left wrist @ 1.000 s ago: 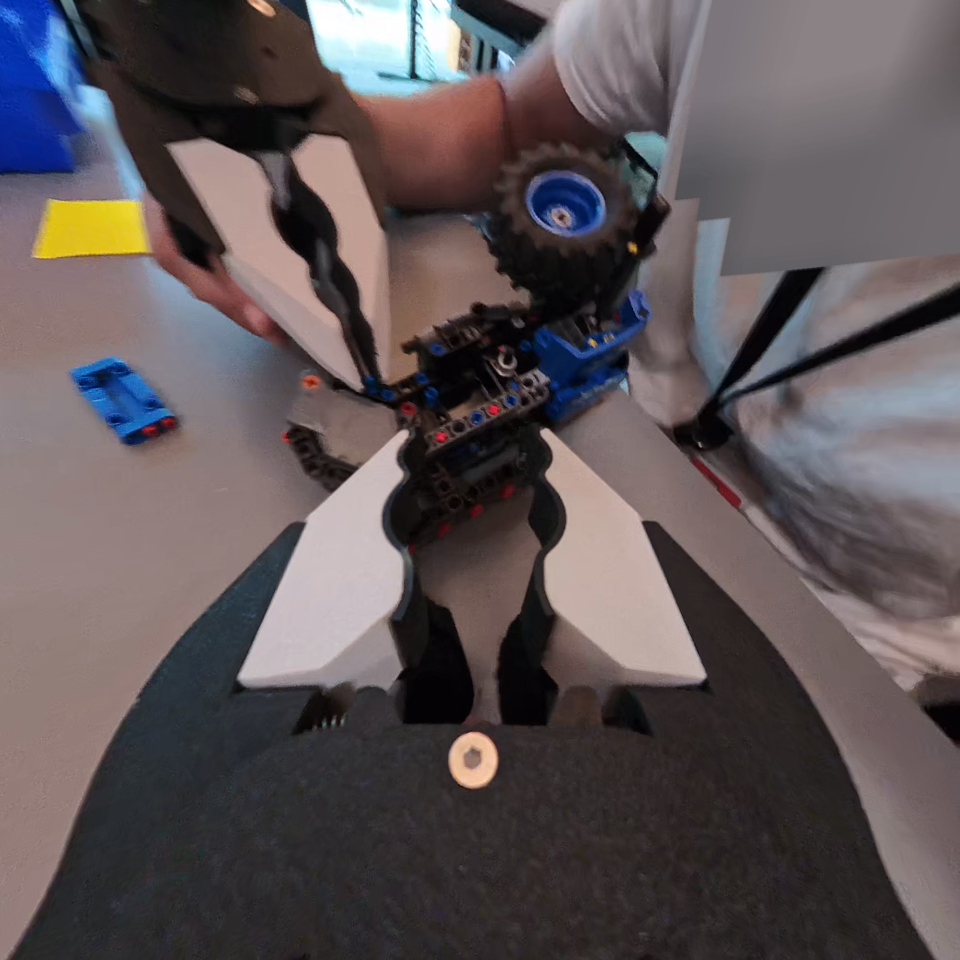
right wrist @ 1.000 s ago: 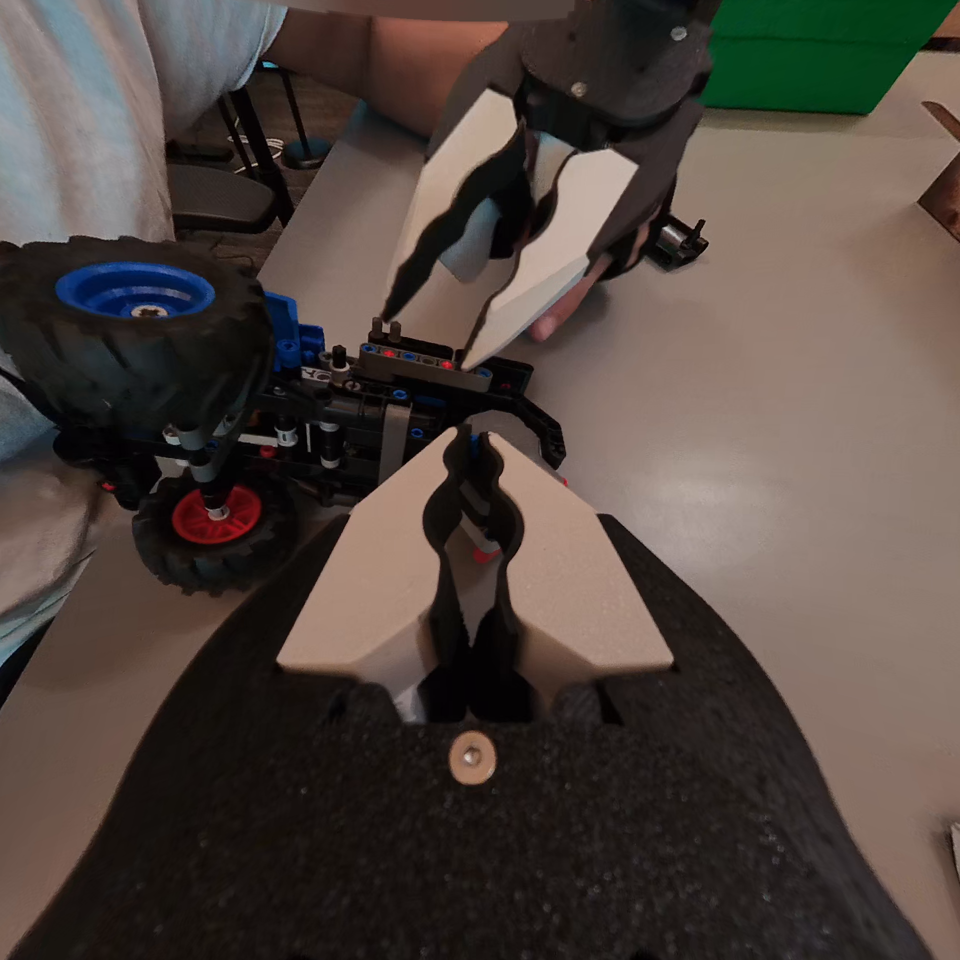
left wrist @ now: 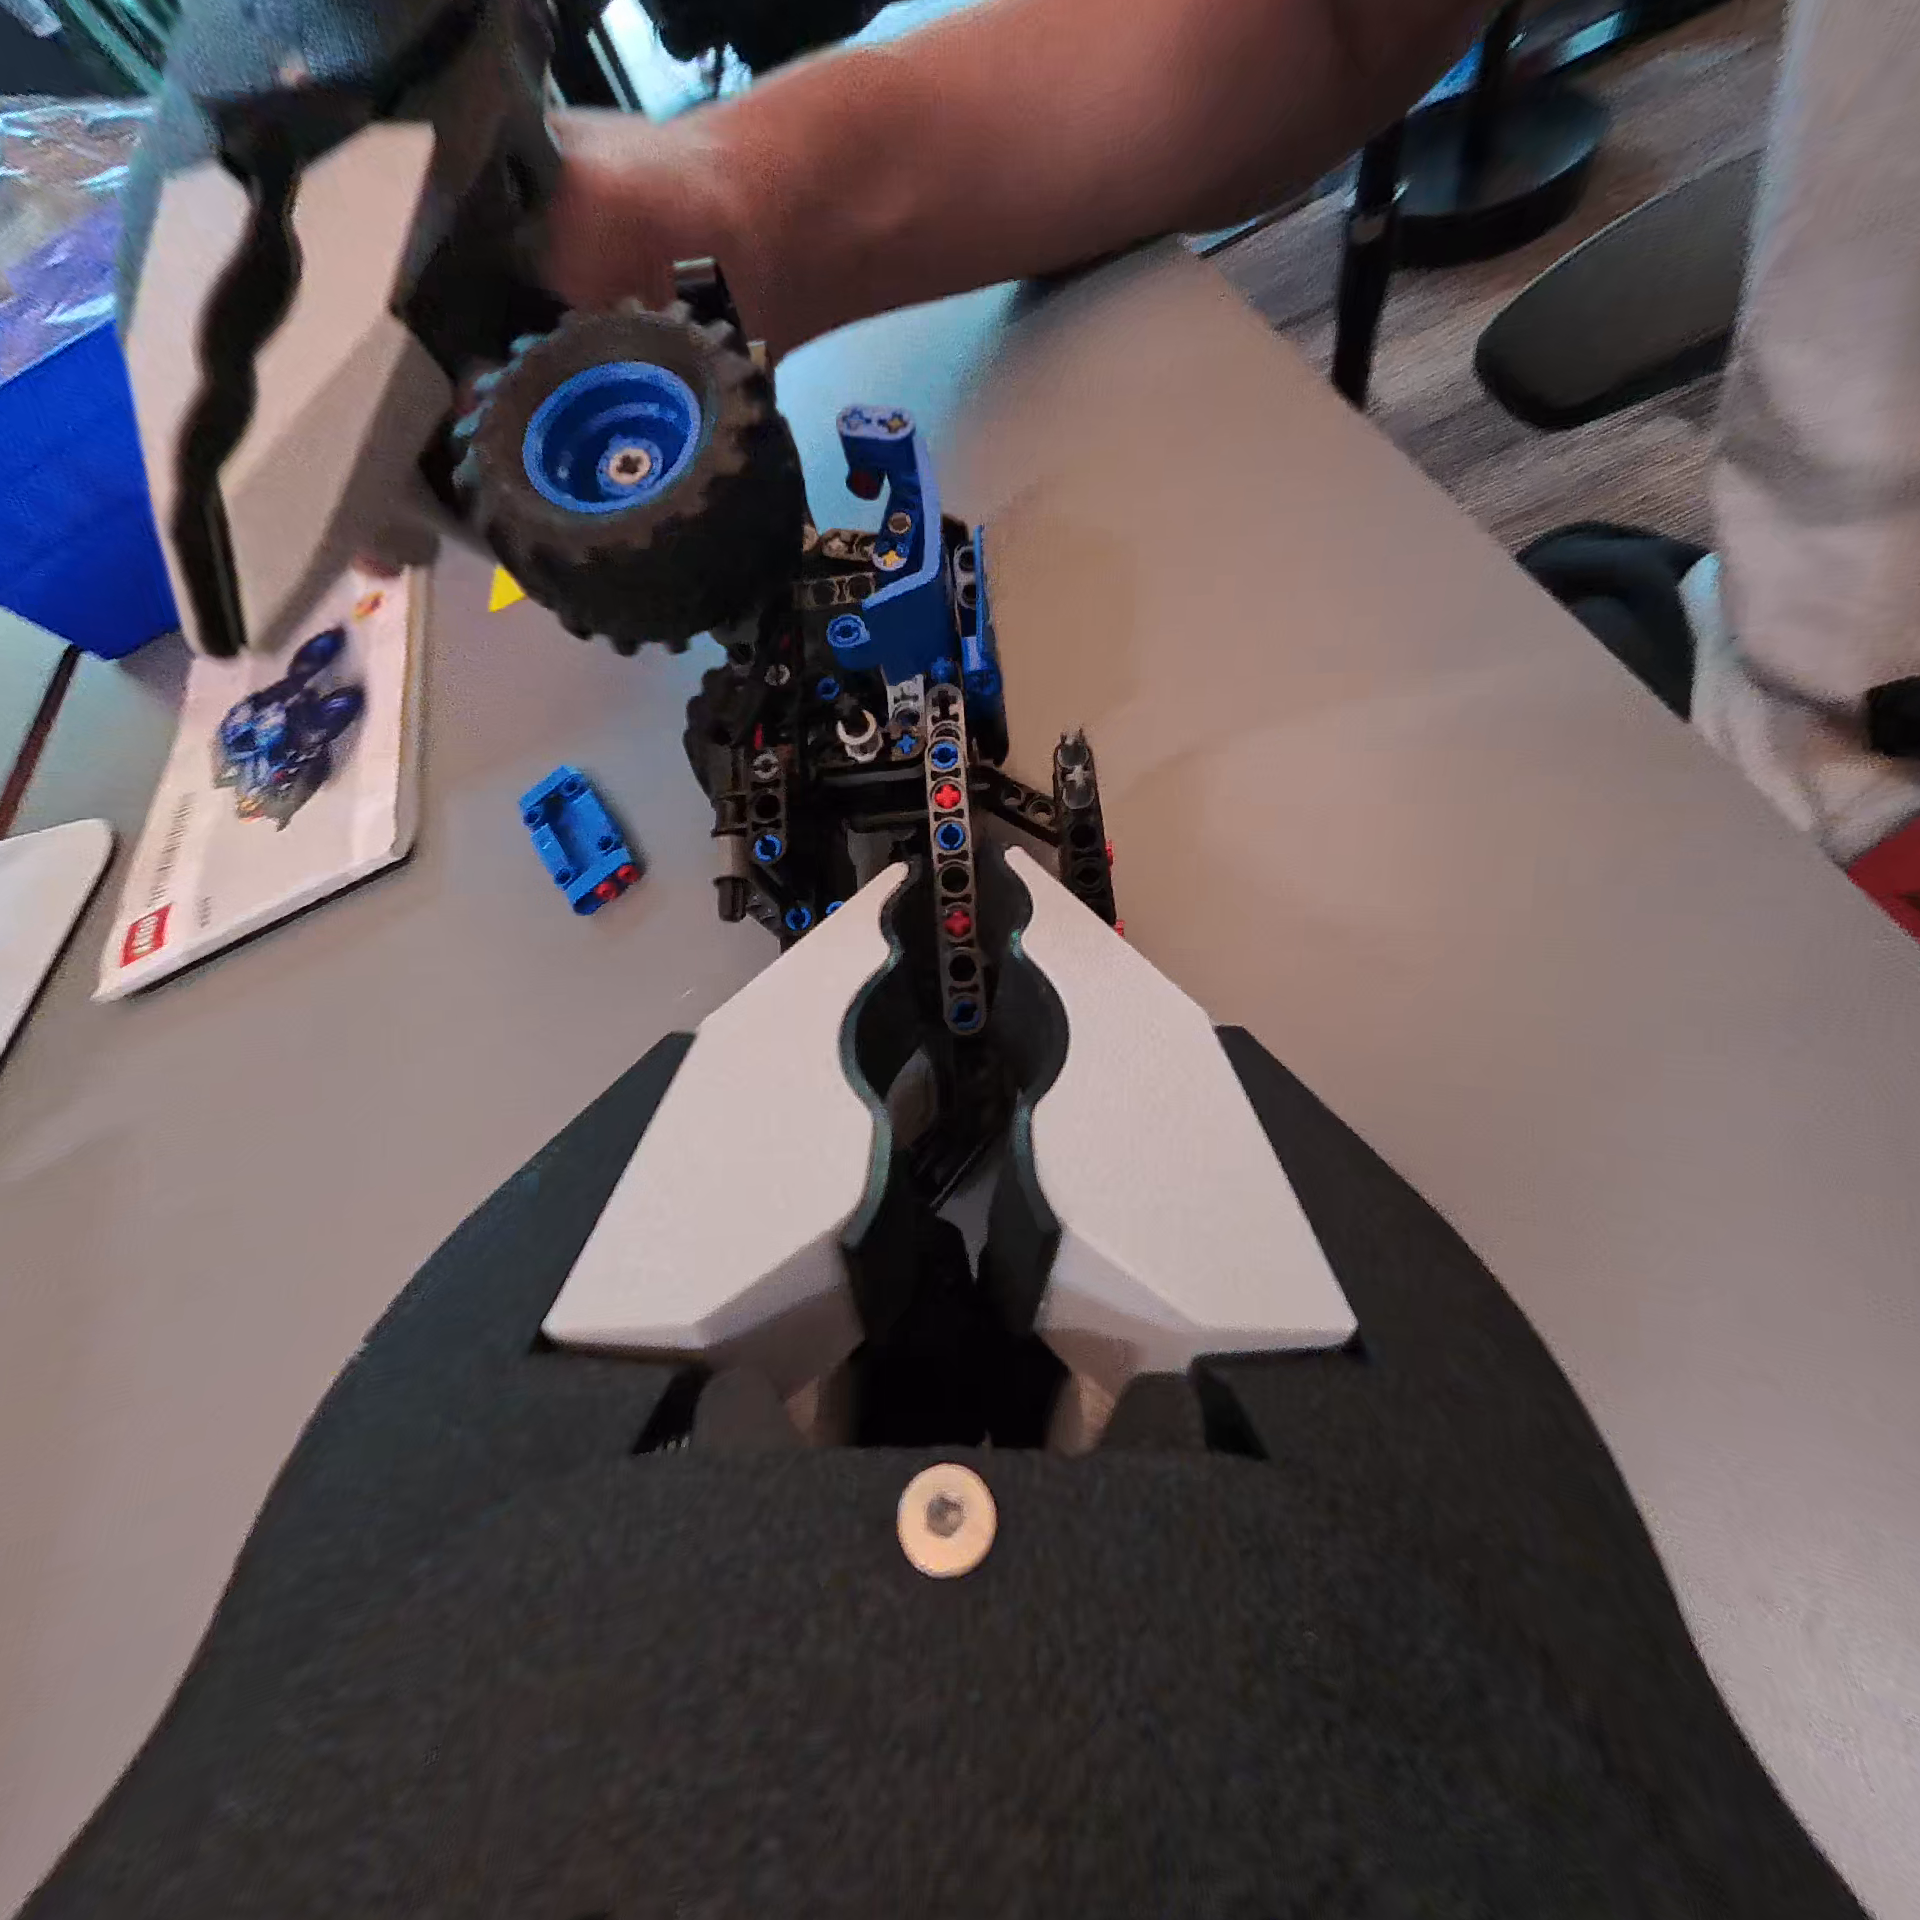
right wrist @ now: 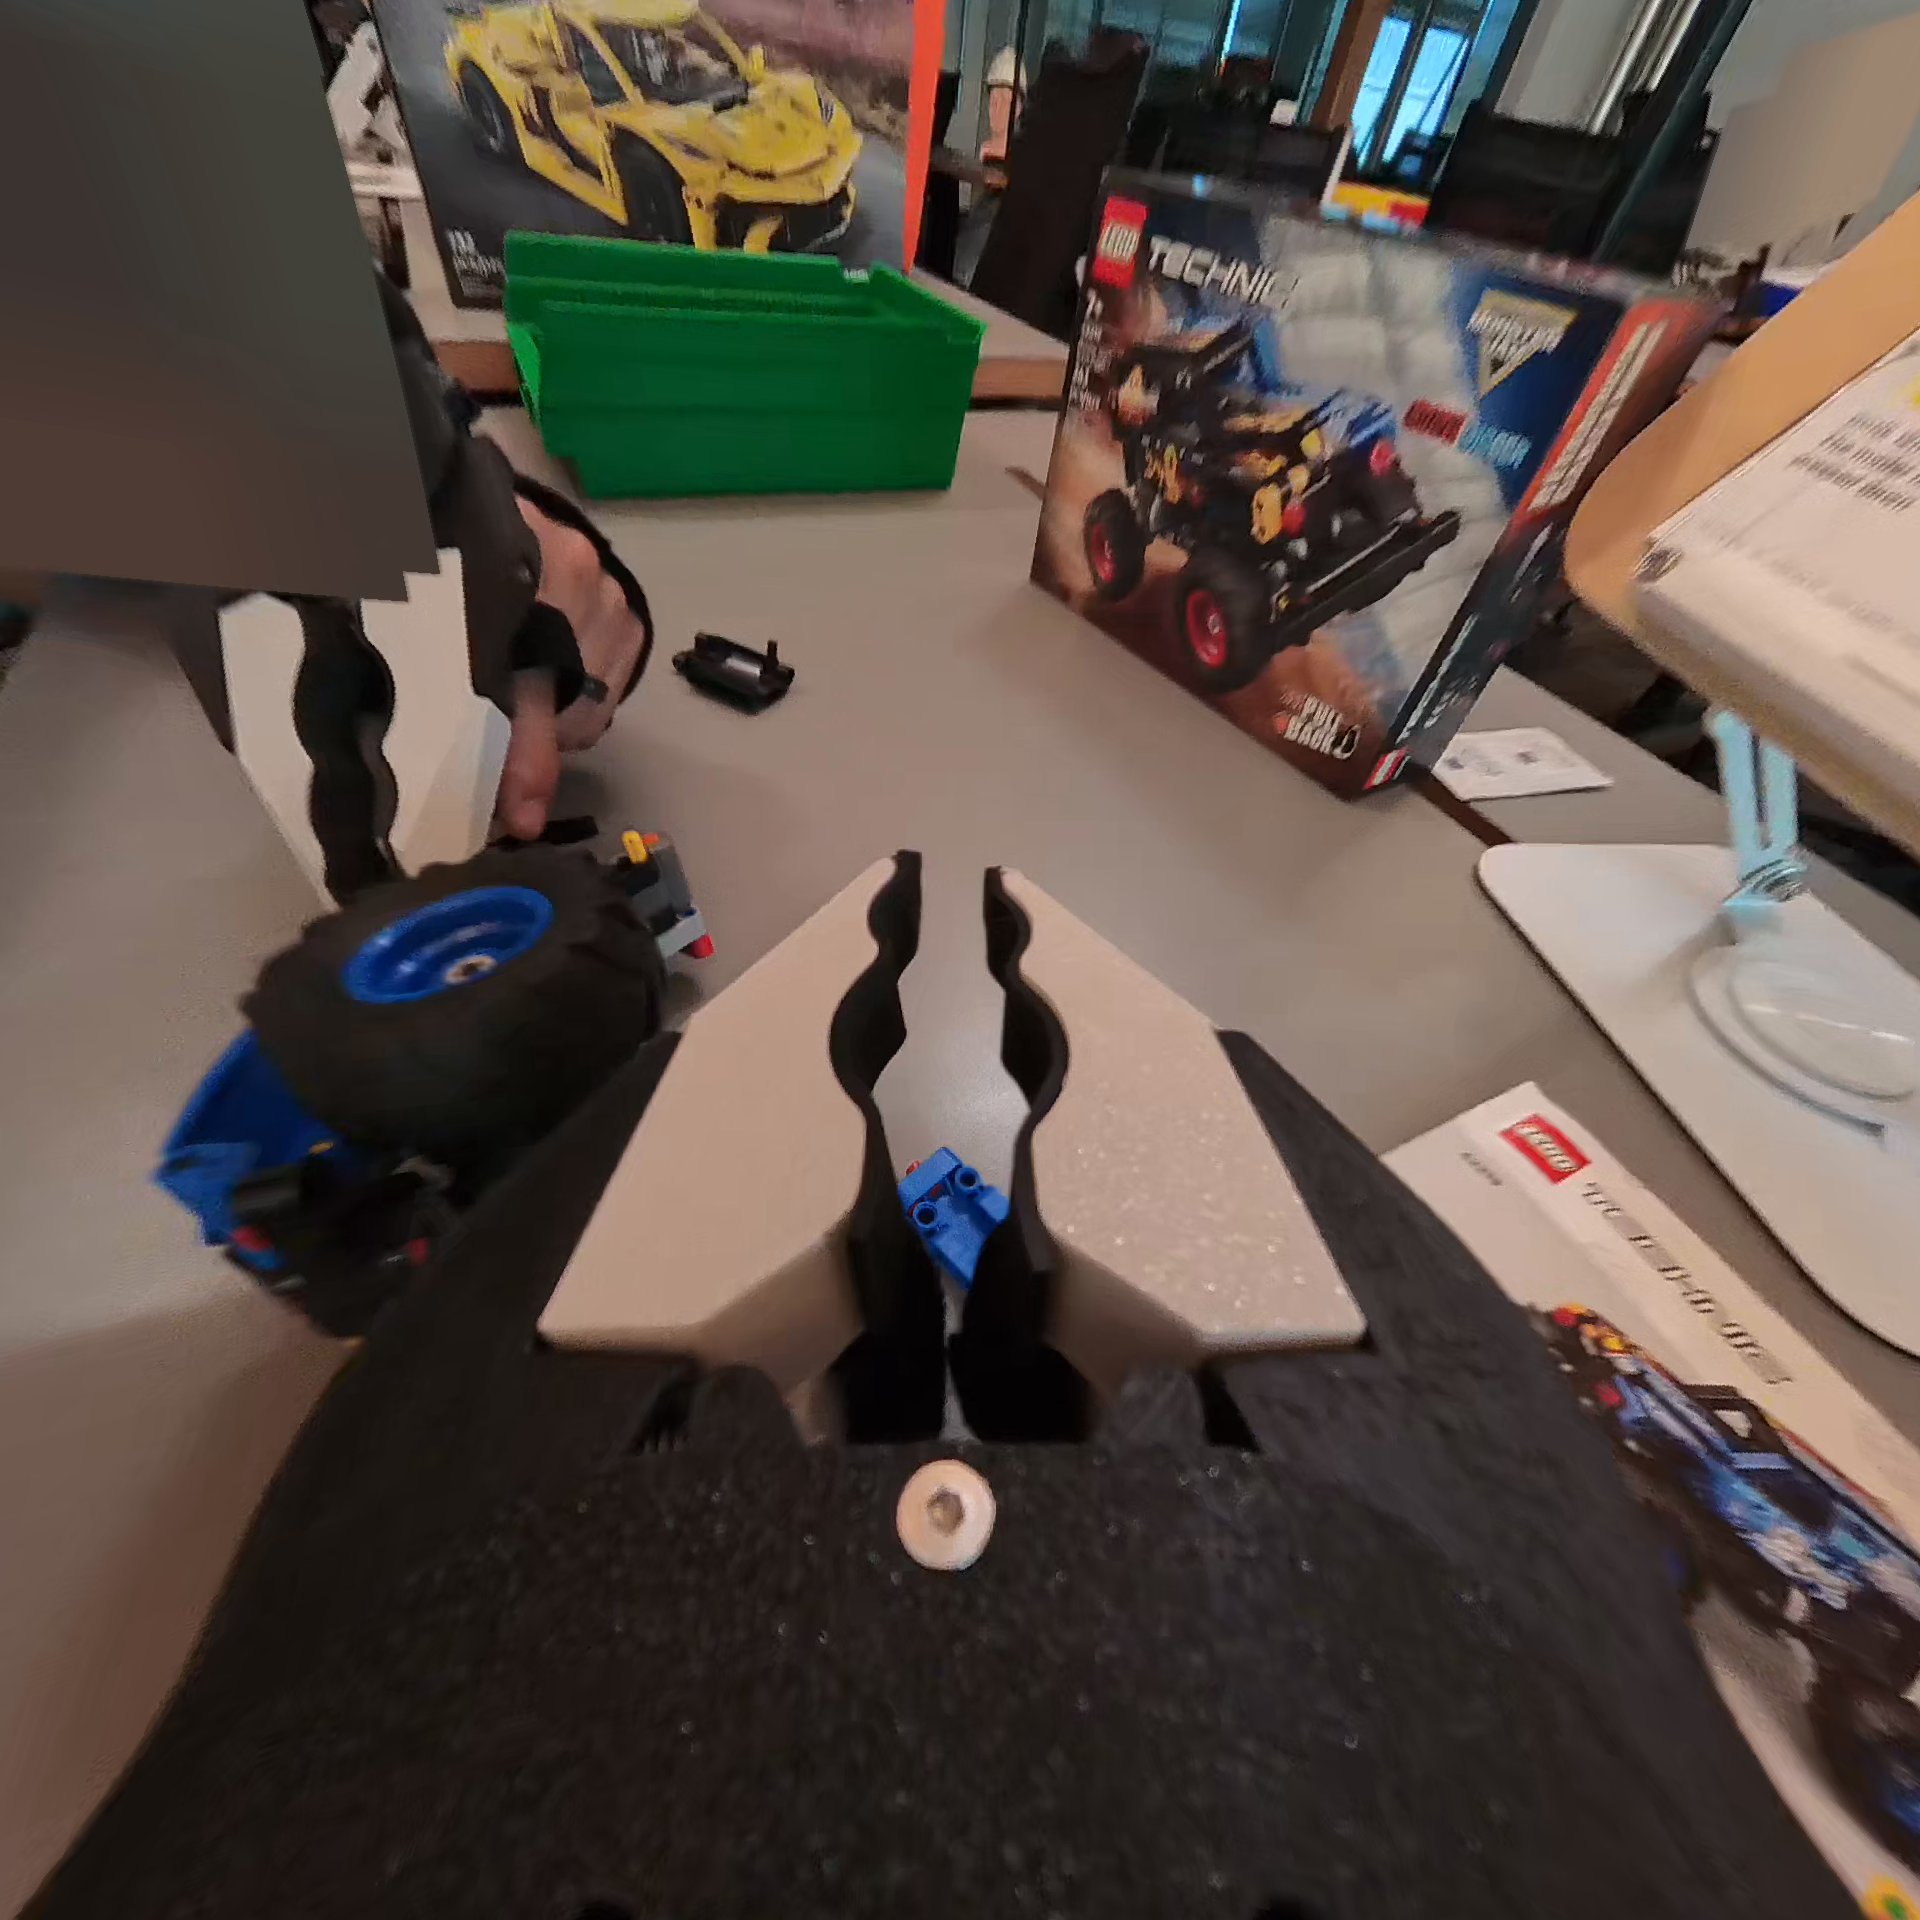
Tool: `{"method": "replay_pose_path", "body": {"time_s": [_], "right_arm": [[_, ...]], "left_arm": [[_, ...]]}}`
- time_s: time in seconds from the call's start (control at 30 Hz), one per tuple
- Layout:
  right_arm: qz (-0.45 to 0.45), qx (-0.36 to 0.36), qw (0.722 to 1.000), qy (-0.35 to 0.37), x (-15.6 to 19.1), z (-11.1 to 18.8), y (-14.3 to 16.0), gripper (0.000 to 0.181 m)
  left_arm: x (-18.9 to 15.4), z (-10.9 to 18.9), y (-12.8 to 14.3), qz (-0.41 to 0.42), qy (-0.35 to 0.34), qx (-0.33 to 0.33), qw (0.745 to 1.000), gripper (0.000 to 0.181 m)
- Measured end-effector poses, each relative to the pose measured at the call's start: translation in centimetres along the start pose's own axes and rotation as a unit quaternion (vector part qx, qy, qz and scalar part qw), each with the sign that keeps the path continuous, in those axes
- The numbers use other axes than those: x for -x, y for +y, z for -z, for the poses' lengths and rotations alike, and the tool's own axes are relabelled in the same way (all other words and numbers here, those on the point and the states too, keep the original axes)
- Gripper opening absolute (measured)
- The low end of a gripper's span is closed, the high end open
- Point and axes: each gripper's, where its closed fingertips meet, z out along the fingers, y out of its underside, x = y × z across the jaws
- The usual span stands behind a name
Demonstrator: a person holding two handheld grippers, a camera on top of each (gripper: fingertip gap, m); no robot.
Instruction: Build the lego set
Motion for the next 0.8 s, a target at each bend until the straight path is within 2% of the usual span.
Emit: {"method": "replay_pose_path", "body": {"time_s": [0.1,0.17,0.23,0.3,0.4,0.47,0.53,0.63,0.73,0.8], "right_arm": [[-0.014,-0.043,0.999,0.005,0.0,2.3,-3.4,0.023],[-0.024,-0.069,0.997,-0.009,1.4,3.8,-5.6,0.025],[-0.039,-0.067,0.996,-0.031,3.6,4.6,-6.0,0.026],[-0.055,-0.056,0.997,-0.027,5.4,4.8,-4.9,0.030],[-0.047,-0.035,0.998,0.033,6.4,5.4,-2.6,0.033],[-0.070,-0.053,0.995,0.044,7.5,6.3,-2.3,0.033],[-0.095,-0.070,0.992,0.039,8.5,7.0,-2.0,0.033],[-0.107,-0.044,0.991,0.061,9.0,7.7,-0.2,0.038],[-0.106,-0.052,0.990,0.075,9.6,8.1,0.4,0.038],[-0.099,-0.037,0.991,0.081,9.6,8.0,1.1,0.039]], "left_arm": [[-0.2,-0.1,-0.1,0.016,-0.010,0.013,1.000,0.007],[-0.3,-0.4,-0.4,0.034,-0.017,0.014,0.999,0.007],[-0.5,-0.6,-0.7,0.062,-0.025,0.021,0.998,0.007],[-0.7,-0.8,-0.9,0.089,-0.039,0.028,0.995,0.006],[-1.6,-1.1,-0.9,0.103,-0.044,0.029,0.993,0.007],[-1.9,-1.0,-0.9,0.110,-0.035,0.021,0.993,0.009],[-1.7,-0.2,-1.6,0.124,-0.021,-0.004,0.992,0.027],[0.2,1.6,-2.3,0.141,-0.017,-0.057,0.988,0.025],[2.3,1.6,-1.2,0.105,-0.028,-0.034,0.993,0.025],[2.3,1.0,-0.8,0.074,-0.002,-0.016,0.997,0.024]]}}
